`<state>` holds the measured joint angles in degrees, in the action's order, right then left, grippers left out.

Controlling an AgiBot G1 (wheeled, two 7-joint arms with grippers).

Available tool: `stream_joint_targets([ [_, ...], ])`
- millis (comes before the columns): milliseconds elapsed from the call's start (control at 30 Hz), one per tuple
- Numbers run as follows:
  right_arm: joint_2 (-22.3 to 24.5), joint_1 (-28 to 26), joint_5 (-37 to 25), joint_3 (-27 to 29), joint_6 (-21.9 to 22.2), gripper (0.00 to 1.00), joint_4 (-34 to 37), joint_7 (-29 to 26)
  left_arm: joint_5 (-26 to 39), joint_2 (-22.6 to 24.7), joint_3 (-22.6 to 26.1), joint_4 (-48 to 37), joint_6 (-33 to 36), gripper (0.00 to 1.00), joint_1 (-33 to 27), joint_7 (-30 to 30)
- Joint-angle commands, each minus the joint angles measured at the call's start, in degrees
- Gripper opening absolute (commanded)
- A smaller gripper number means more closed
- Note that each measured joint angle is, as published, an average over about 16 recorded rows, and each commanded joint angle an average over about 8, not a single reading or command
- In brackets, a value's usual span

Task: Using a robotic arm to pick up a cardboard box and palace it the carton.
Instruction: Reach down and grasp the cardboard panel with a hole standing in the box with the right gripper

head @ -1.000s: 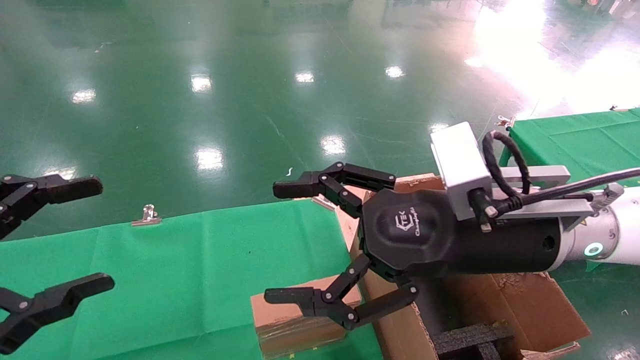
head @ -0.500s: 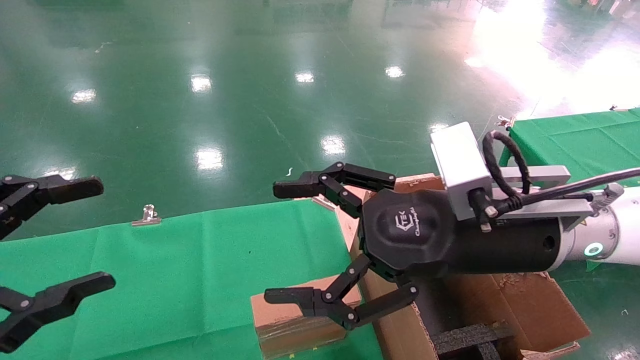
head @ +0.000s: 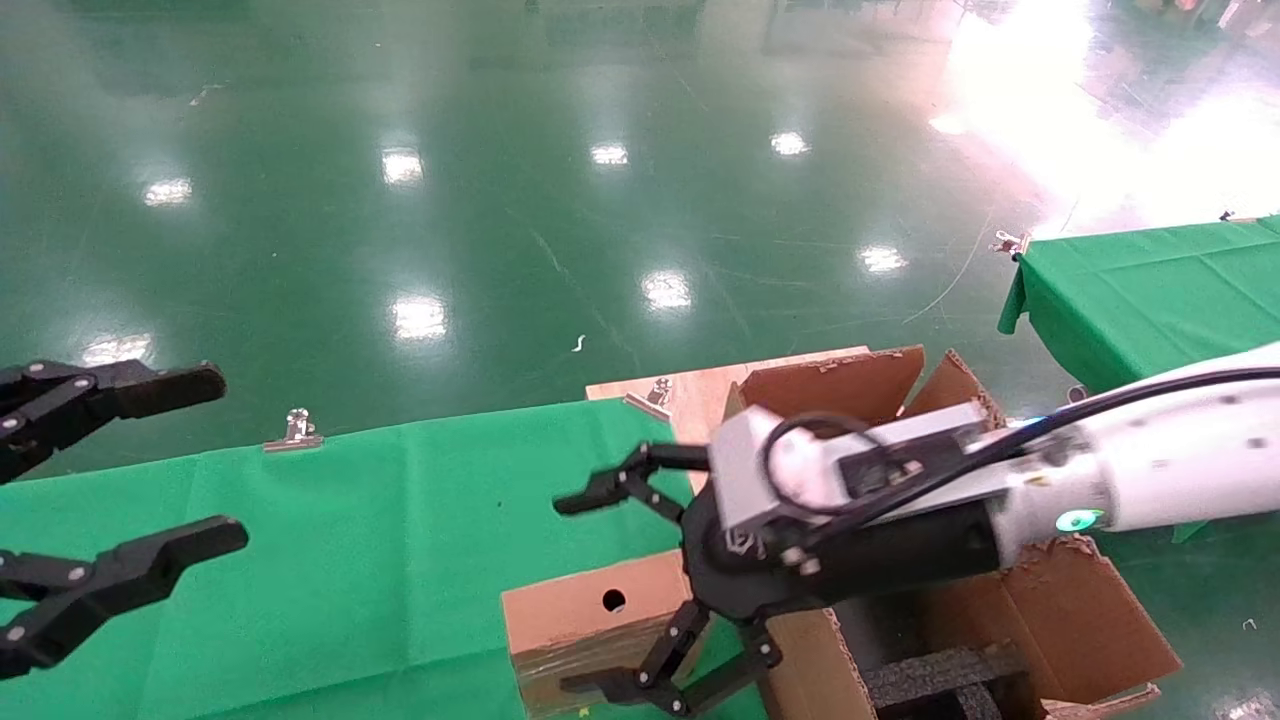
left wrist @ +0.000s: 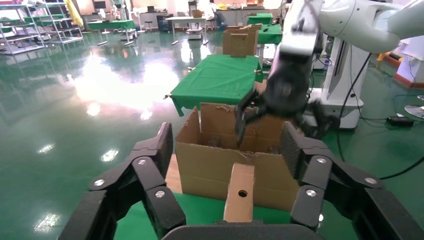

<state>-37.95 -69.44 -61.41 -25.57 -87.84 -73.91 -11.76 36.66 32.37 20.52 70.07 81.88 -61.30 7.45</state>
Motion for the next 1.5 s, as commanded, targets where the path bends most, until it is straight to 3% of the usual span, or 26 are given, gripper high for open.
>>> stream_joint_targets([
  [33,-0.9,-1.2,-3.4,-1.8,-0.3,1.00,0.3,-0.1,0.0,0.0,0.0,0.0,0.0,0.00,0.0,0.0],
  [433,-6.6,-8.5,-19.6,-9.7,-0.8,1.00,3.3,0.6,0.0,0.0,0.0,0.0,0.0,0.00,0.0,0.0],
  [867,-12.0,-14.2,-30.9,-16.5,-1.3,1.00,3.5,1.9,0.0,0.0,0.0,0.0,0.0,0.00,0.0,0.0],
  [900,-12.3,-14.4,-31.3,-16.9,-1.2,1.00,3.6,2.1,0.0,0.0,0.0,0.0,0.0,0.04,0.0,0.0],
  [1000,-13.0,-14.9,-32.2,-17.8,-1.2,1.00,4.0,2.6,0.0,0.0,0.0,0.0,0.0,0.39,0.0,0.0],
  [1067,-13.4,-15.2,-32.7,-18.2,-1.1,0.86,4.3,2.8,0.0,0.0,0.0,0.0,0.0,0.64,0.0,0.0],
  [1167,-13.7,-15.4,-33.1,-18.6,-1.1,0.51,4.6,2.8,0.0,0.0,0.0,0.0,0.0,0.98,0.0,0.0],
  [1267,-13.8,-15.5,-33.2,-18.8,-1.1,0.14,4.8,2.8,0.0,0.0,0.0,0.0,0.0,1.00,0.0,0.0],
  [1300,-13.8,-15.4,-33.2,-18.8,-1.1,0.08,4.8,2.8,0.0,0.0,0.0,0.0,0.0,1.00,0.0,0.0],
  [1367,-13.8,-15.4,-33.1,-18.7,-1.1,0.00,4.7,2.8,0.0,0.0,0.0,0.0,0.0,1.00,0.0,0.0],
  [1500,-13.6,-15.3,-32.9,-18.6,-1.0,0.00,4.6,2.8,0.0,0.0,0.0,0.0,0.0,1.00,0.0,0.0],
])
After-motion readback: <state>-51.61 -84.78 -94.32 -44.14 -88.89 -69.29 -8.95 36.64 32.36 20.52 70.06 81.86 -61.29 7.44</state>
